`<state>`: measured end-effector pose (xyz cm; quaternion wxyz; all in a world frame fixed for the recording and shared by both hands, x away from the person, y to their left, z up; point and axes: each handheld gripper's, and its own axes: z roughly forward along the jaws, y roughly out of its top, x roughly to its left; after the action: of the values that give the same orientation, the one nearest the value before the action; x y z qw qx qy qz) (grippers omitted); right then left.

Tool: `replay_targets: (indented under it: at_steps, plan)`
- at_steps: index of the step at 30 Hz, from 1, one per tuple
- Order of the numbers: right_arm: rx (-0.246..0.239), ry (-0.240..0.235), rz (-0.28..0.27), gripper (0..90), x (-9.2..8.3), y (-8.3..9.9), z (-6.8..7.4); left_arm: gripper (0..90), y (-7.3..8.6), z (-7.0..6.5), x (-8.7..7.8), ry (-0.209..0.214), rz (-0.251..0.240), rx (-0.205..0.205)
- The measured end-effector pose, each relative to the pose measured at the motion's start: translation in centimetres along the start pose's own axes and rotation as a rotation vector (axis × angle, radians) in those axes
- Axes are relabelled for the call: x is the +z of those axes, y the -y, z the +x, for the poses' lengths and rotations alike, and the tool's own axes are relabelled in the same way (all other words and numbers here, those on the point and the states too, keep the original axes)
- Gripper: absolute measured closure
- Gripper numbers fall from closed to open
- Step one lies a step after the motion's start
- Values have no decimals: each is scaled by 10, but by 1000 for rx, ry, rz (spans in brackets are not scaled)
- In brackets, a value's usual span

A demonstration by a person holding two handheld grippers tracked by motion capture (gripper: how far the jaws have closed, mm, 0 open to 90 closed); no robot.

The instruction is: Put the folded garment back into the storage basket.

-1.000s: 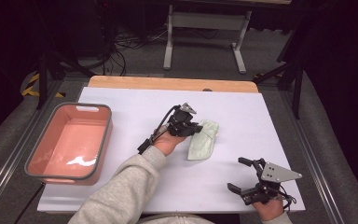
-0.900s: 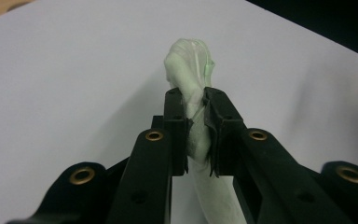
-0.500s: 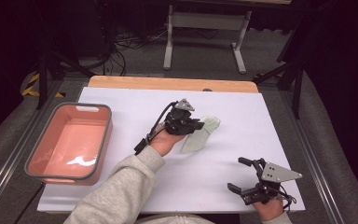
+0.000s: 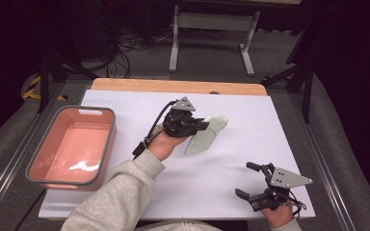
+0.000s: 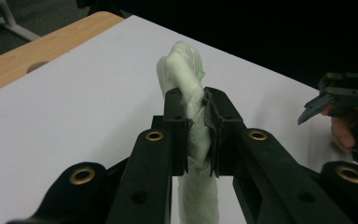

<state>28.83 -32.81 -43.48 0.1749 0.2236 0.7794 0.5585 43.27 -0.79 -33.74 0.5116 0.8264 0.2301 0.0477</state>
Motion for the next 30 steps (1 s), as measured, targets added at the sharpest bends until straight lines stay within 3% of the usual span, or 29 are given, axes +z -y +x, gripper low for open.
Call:
replay_targets:
  at_steps: [4, 10, 30]
  plan:
    - [1, 2, 0, 29, 0, 0, 0, 801, -3, -3, -8, -21, -2, 13]
    - [-1, -1, 1, 29, 0, 0, 0, 800, -6, -6, -23, -20, -19, 12]
    - [-1, 0, 1, 28, 0, 0, 0, 800, 1, 4, -79, -79, -63, 1]
